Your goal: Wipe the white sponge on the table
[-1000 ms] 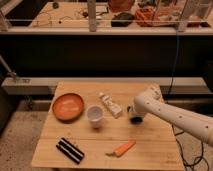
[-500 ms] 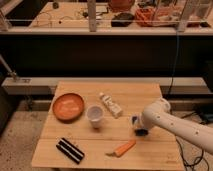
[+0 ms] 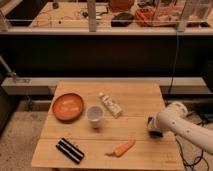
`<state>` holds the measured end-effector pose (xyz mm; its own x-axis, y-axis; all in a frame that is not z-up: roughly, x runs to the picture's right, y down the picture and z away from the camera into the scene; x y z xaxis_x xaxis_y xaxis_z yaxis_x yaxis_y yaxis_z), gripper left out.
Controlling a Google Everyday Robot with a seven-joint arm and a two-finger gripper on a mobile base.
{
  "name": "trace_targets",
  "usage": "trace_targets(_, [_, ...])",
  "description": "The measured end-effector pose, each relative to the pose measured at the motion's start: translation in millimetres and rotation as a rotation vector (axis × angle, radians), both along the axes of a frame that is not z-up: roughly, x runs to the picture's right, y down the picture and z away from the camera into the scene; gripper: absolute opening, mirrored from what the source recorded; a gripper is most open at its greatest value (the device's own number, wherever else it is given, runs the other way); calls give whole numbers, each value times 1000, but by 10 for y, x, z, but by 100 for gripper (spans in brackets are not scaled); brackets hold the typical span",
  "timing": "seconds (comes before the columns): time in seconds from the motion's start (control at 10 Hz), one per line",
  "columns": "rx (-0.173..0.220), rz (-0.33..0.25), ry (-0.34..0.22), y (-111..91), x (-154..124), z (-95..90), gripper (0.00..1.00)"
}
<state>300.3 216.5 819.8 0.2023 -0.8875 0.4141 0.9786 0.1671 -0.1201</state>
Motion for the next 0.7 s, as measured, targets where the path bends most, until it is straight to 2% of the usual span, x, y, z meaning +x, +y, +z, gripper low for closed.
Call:
trace_targets(0.2, [11,17,16,-191,76,189,0])
trace_targets(0.4, [6,14,15,-373,89,421,0])
trace_targets(0.5, [3,9,1,-486,26,581,0])
trace_targets(0.7, [4,-9,-34,-597,-177,696,0])
